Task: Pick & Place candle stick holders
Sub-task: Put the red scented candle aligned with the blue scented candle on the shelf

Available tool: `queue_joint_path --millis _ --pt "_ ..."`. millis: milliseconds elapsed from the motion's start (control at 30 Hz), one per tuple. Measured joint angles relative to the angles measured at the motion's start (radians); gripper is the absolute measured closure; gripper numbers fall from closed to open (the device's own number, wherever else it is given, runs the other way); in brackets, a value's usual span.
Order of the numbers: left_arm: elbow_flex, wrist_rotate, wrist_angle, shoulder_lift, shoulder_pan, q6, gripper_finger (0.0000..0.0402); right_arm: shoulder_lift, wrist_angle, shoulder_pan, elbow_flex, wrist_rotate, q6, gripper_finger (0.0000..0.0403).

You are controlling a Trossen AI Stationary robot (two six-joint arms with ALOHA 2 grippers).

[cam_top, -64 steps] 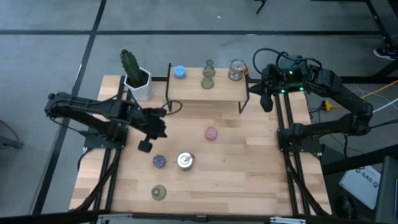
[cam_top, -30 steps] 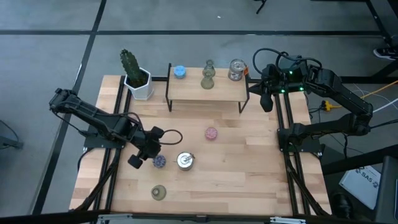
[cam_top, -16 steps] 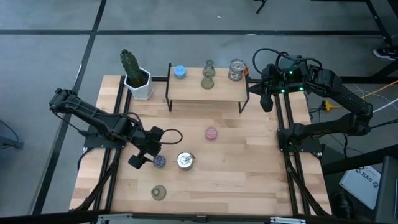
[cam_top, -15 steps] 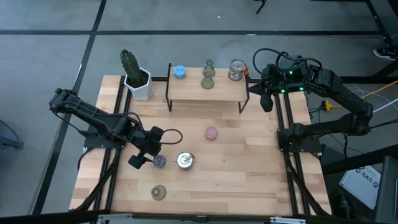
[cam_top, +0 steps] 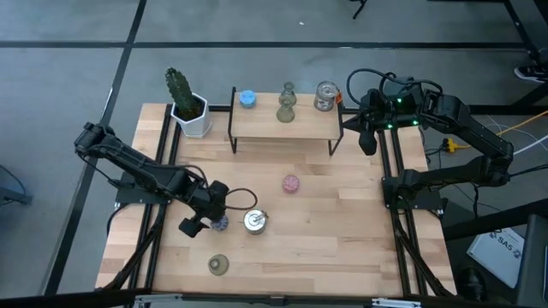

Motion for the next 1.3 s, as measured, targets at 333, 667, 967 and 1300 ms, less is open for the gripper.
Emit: queue_joint_path --millis 333,667,967,1300 --pt "0.000 -0.010 -0.020 0.091 -0.007 0.001 0.0038 0.000 -0.019 0.000 0.000 -0.001 -0.006 0.0402" --pt "0.001 0.013 -0.029 0.186 -0.007 0.027 0.0013 0.000 -0.022 0.000 0.000 -0.001 0.001 0.0402" --pt "0.001 -0.003 -0.032 0.207 -0.007 0.027 0.0013 0.000 -0.022 0.000 0.000 -0.001 0.001 0.0402" --pt "0.001 -0.008 0.005 0.207 -0.007 0.054 0.0013 0.000 -0.022 0.000 0.000 -0.001 0.002 0.0402"
